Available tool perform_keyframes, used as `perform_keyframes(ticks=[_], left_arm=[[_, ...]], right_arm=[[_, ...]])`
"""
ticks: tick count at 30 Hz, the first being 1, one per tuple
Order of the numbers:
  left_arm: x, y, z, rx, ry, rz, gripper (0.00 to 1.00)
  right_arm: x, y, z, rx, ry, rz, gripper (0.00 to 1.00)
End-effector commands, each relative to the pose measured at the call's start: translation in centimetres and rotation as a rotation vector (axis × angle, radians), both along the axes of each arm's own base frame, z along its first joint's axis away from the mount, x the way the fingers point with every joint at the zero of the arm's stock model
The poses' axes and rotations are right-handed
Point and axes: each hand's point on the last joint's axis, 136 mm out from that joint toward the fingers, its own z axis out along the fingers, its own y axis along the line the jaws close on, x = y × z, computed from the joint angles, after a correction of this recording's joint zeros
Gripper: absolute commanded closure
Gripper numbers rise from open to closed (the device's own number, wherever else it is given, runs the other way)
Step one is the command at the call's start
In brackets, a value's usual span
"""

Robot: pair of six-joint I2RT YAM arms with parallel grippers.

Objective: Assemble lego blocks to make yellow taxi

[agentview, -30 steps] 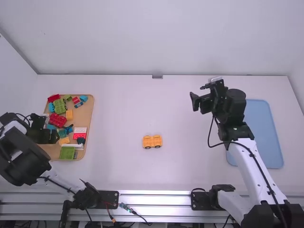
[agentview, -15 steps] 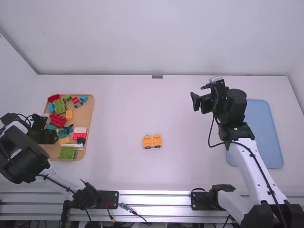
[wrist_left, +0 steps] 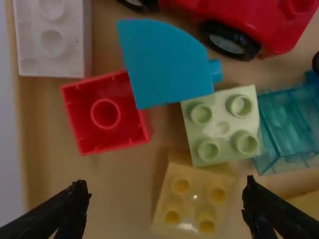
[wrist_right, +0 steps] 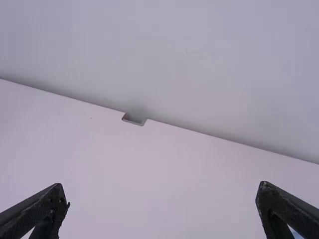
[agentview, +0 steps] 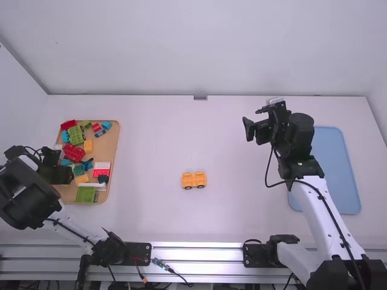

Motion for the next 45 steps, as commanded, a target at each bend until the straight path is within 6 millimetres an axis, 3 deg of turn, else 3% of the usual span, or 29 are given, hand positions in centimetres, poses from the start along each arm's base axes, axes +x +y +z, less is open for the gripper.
perform_keyframes(ticks=[1, 3, 6, 11, 18, 22, 27, 28, 33, 36, 38, 39, 45], left_arm=[[-0.4, -0.9, -1.0, -0.047, -0.018, 0.011, 0.19], [-0.2, -1.1, -1.1, -0.051, -0.027, 0.012, 0.23], [-0.2, -1.2, -1.2, -0.056, -0.031, 0.013, 0.41], [-0.2, -1.3, -1.2, -0.058, -0.031, 0.02, 0.47], [-0.2, -1.2, -1.2, -0.057, -0.034, 0.026, 0.68], [-0.2, -1.1, -1.1, -0.057, -0.035, 0.027, 0.69], [0.4, -0.4, 0.1, -0.068, -0.051, 0.095, 0.89], [0.6, -0.2, 0.9, -0.076, -0.047, 0.1, 0.97], [1.4, -0.3, 3.7, -0.105, -0.031, 0.088, 0.98], [2.5, 0.2, 7.9, -0.151, -0.044, 0.205, 0.98], [3.2, -0.5, 9.2, -0.179, -0.057, 0.193, 0.98], [4.5, -1.8, 10.9, -0.219, -0.09, 0.148, 0.98], [8.5, -5.7, 14.0, -0.216, -0.213, 0.047, 0.98]], right_arm=[[0.5, 0.0, 1.6, 0.001, -0.033, 0.002, 0.01], [0.5, 0.0, 1.4, -0.02, -0.035, 0.009, 0.01], [0.5, 0.0, 1.4, -0.019, -0.033, 0.01, 0.01], [0.5, 0.0, 1.4, -0.018, -0.032, 0.009, 0.01], [0.4, -0.1, 1.1, -0.019, -0.021, 0.007, 0.01], [0.5, -0.7, 1.1, -0.018, -0.017, -0.01, 0.01], [0.5, -0.9, 0.9, -0.016, -0.01, -0.012, 0.01], [0.4, -0.8, 0.9, -0.016, -0.01, -0.009, 0.01], [0.4, -0.4, 1.0, -0.016, -0.014, 0.001, 0.0], [0.4, -0.1, 1.2, -0.017, -0.022, 0.008, 0.01], [0.4, 0.0, 1.3, -0.016, -0.025, 0.009, 0.01], [0.4, -0.1, 1.3, -0.015, -0.027, 0.01, 0.01], [0.6, -0.1, 1.8, 0.017, -0.036, -0.003, 0.0]])
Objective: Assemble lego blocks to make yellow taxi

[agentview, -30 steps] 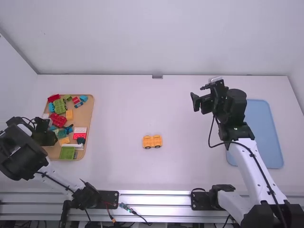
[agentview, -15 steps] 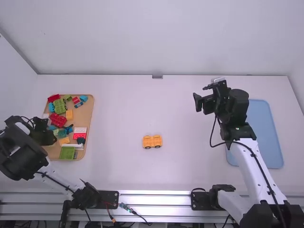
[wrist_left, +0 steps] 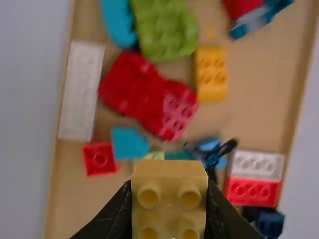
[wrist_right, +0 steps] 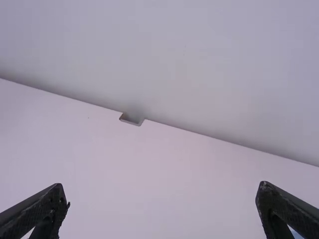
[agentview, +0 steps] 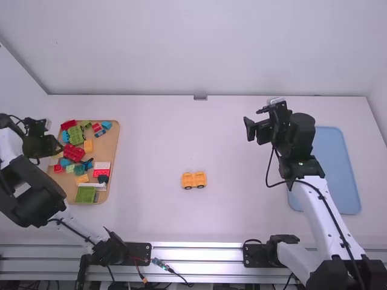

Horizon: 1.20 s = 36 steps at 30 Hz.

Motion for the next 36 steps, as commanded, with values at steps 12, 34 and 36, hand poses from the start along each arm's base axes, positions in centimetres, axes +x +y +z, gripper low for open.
perform_keyframes(ticks=[12, 34, 36], left_arm=[[1.5, -26.1, 2.1, 0.185, -0.186, -0.846, 0.98], [-3.5, -38.6, -9.8, 0.189, -0.044, -1.606, 0.98], [-3.4, -38.7, -10.9, 0.186, -0.025, -1.614, 0.99]], right_arm=[[0.3, 0.9, 1.4, 0.035, -0.01, 0.014, 0.01], [-4.0, 2.0, -3.8, -0.134, 0.131, 0.319, 0.01], [-4.9, 2.7, -4.1, -0.161, 0.11, 0.403, 0.01]])
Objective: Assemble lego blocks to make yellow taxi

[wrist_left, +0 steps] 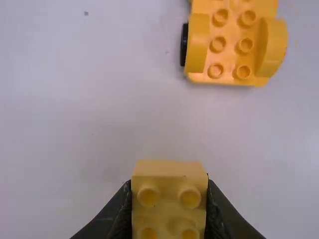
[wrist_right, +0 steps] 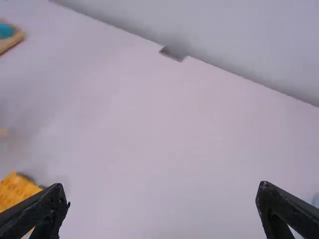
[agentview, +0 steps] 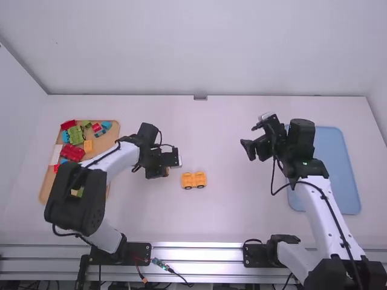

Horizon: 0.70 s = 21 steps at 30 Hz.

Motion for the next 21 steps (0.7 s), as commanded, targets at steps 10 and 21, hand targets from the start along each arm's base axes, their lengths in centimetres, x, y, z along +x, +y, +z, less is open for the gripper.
perform_keyframes(ticks=[10, 21], left_arm=[[-1.8, -0.6, -3.0, -0.021, 0.084, -0.096, 0.94], [-2.4, -0.8, -4.0, -0.046, 0.07, -0.099, 0.01]], right_arm=[[-2.7, 3.7, -2.3, -0.02, -0.184, 0.365, 0.0], [-2.5, 5.0, -7.8, 0.064, -0.097, 0.472, 0.01]])
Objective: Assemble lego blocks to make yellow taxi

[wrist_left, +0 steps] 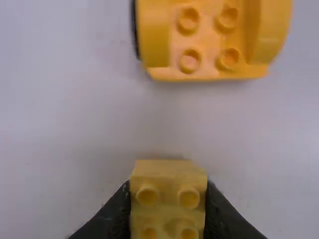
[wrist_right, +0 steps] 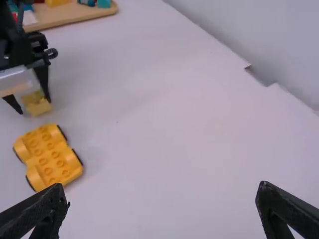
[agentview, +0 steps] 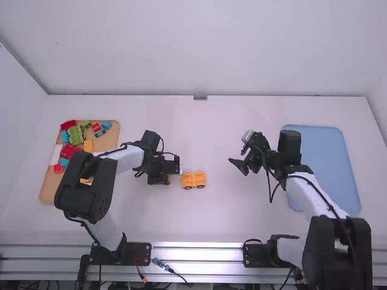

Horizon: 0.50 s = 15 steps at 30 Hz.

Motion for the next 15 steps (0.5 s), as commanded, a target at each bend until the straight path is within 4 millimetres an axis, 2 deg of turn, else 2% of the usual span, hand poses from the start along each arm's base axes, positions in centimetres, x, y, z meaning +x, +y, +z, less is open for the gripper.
perform_keyframes(ticks=[1, 5, 10, 13, 15], left_arm=[[-0.8, -0.2, -0.3, -0.015, 0.022, -0.013, 0.01], [-0.6, -0.7, -0.1, -0.046, 0.026, 0.007, 0.01], [0.9, -0.9, 0.1, -0.068, 0.036, 0.184, 0.01], [1.4, -0.7, 0.2, -0.052, 0.018, 0.2, 0.01], [1.3, -1.2, 0.4, -0.079, 0.013, 0.162, 0.01]], right_arm=[[-1.1, 1.1, -1.2, 0.041, 0.011, 0.107, 0.01], [-1.1, 1.3, -1.7, 0.032, -0.017, 0.142, 0.01], [-1.1, 1.7, -1.1, 0.099, 0.03, 0.126, 0.01], [-1.8, 2.3, -1.3, 0.099, 0.032, 0.163, 0.01], [-2.9, 3.6, -2.2, 0.061, 0.016, 0.239, 0.01]])
